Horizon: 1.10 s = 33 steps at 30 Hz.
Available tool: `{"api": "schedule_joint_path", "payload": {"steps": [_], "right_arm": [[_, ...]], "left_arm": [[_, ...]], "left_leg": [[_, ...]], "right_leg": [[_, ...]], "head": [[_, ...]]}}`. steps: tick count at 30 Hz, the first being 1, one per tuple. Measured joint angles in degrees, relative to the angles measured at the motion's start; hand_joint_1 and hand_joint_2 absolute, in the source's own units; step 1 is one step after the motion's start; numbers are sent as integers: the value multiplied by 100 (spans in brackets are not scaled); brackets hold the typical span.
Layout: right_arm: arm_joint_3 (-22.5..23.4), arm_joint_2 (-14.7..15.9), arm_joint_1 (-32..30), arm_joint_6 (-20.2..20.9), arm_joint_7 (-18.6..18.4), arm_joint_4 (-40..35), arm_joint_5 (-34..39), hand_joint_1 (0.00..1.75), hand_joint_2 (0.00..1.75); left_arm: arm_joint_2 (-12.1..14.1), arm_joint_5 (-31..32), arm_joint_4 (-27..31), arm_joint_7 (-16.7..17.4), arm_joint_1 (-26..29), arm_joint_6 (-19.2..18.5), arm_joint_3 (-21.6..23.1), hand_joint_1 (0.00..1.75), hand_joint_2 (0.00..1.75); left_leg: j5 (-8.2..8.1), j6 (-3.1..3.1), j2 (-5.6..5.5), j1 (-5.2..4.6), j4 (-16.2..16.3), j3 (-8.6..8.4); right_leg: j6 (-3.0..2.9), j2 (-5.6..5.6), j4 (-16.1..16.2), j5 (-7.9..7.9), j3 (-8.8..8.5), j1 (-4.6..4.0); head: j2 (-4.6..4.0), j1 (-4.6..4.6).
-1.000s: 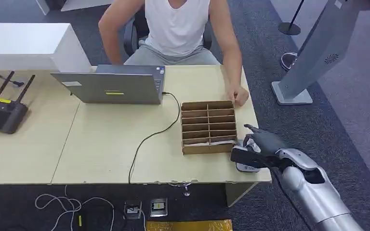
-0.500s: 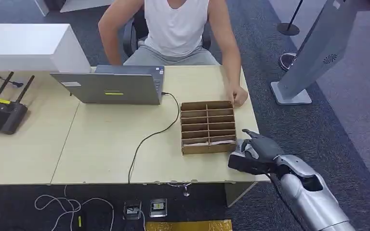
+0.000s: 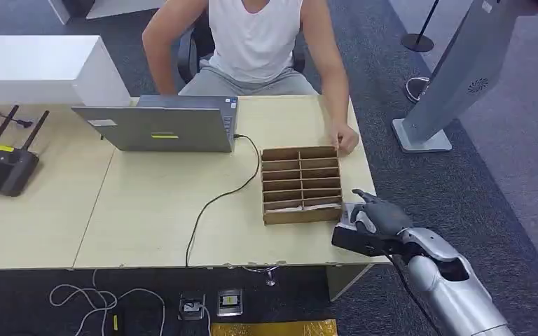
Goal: Pass the card to the sensor for recognition and then transmit it.
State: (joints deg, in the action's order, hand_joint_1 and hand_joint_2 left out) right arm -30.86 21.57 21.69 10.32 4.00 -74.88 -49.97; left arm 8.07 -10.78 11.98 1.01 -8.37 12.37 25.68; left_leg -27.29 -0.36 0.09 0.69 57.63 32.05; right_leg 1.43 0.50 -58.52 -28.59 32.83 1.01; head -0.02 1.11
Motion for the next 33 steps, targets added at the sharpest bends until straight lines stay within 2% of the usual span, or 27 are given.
{"api": "schedule_joint_path", "payload": {"steps": [11,18,22,27,33], "right_arm": [[68,55,129,-330,44,0,-219,175,175],[506,299,1102,-249,262,0,-232,175,175],[684,398,1702,-429,514,92,-310,175,175],[760,404,2492,-640,723,455,-409,175,175],[750,350,2859,-728,855,752,-481,175,175]], "left_arm": [[-2,72,0,-2,-4,-42,20,0,0],[-2,122,0,-11,-27,-74,111,0,0],[-4,138,2,-26,-52,-74,162,0,0],[-20,179,4,-26,-134,-74,236,0,0],[-33,205,4,-26,-163,-74,282,0,0]], "left_leg": [[1,0,-1,-2,1,10],[3,-1,0,-3,2,11],[2,-2,-1,-3,2,16],[3,-2,-2,0,2,16],[3,-3,-7,0,1,28]], "right_leg": [[-2,2,-1,3,5,2],[-2,3,0,6,8,3],[-2,1,-1,7,14,3],[-2,6,-1,6,12,0],[-2,9,-2,6,15,0]], "head": [[0,-2],[0,0],[0,2],[0,-2],[0,0]]}}
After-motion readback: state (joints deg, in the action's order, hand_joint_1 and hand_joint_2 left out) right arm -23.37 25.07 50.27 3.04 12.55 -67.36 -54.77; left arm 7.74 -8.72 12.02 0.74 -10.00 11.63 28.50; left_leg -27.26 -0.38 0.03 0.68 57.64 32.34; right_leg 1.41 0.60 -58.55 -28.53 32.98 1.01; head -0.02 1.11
